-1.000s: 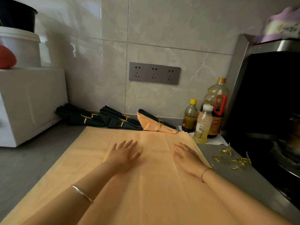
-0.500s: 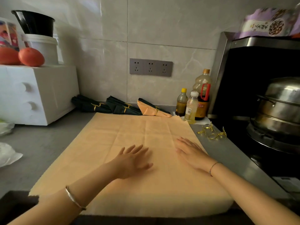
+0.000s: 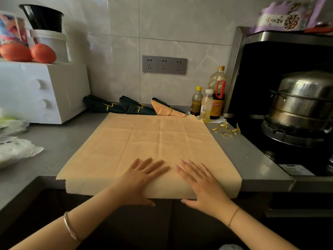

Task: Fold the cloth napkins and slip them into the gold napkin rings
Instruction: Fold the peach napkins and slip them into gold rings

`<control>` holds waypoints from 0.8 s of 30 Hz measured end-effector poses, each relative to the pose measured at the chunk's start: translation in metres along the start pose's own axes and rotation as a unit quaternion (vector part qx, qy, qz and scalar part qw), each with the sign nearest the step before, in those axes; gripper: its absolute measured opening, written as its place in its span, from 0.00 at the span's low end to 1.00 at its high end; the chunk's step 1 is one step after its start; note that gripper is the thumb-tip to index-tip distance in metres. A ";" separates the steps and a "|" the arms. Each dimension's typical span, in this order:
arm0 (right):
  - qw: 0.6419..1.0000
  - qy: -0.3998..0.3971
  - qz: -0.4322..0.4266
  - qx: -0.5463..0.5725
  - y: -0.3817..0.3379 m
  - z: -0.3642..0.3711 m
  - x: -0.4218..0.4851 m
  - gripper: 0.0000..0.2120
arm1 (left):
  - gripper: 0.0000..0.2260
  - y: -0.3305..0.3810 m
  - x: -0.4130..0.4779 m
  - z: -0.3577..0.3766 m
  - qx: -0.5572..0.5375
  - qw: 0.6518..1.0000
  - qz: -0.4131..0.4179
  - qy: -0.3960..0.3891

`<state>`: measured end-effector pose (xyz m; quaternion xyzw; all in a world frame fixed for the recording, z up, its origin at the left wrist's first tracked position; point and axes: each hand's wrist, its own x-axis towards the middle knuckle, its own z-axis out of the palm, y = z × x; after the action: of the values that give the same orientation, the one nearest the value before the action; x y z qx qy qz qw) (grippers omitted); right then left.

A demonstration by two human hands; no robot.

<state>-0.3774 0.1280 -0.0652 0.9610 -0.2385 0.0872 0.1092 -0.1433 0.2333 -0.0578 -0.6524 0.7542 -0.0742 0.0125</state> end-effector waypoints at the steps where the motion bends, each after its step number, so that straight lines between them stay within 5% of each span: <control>1: 1.000 0.004 -0.005 -0.011 -0.003 0.003 0.000 0.48 | 0.49 0.001 0.000 0.002 0.006 1.000 -0.001 0.007; 7: 0.999 -0.006 -0.002 -0.041 -0.017 0.002 0.000 0.53 | 0.46 -0.002 -0.004 0.015 0.022 0.998 0.020 0.054; 13: 1.000 -0.028 0.001 -0.010 -0.008 0.002 -0.008 0.38 | 0.33 -0.004 -0.015 -0.004 -0.064 0.997 0.008 0.034; 20: 0.979 -0.081 0.062 0.178 0.023 -0.042 -0.007 0.21 | 0.12 -0.025 -0.024 -0.066 -0.181 0.979 -0.093 -0.014; 24: 0.944 -0.140 0.139 0.265 0.058 -0.066 0.010 0.10 | 0.17 -0.062 -0.018 -0.086 -0.171 0.976 -0.117 -0.067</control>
<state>-0.4039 0.0904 0.0098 0.9151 -0.3506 0.0263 -0.1974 -0.0900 0.2512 0.0341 -0.7319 0.6717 0.0991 -0.0576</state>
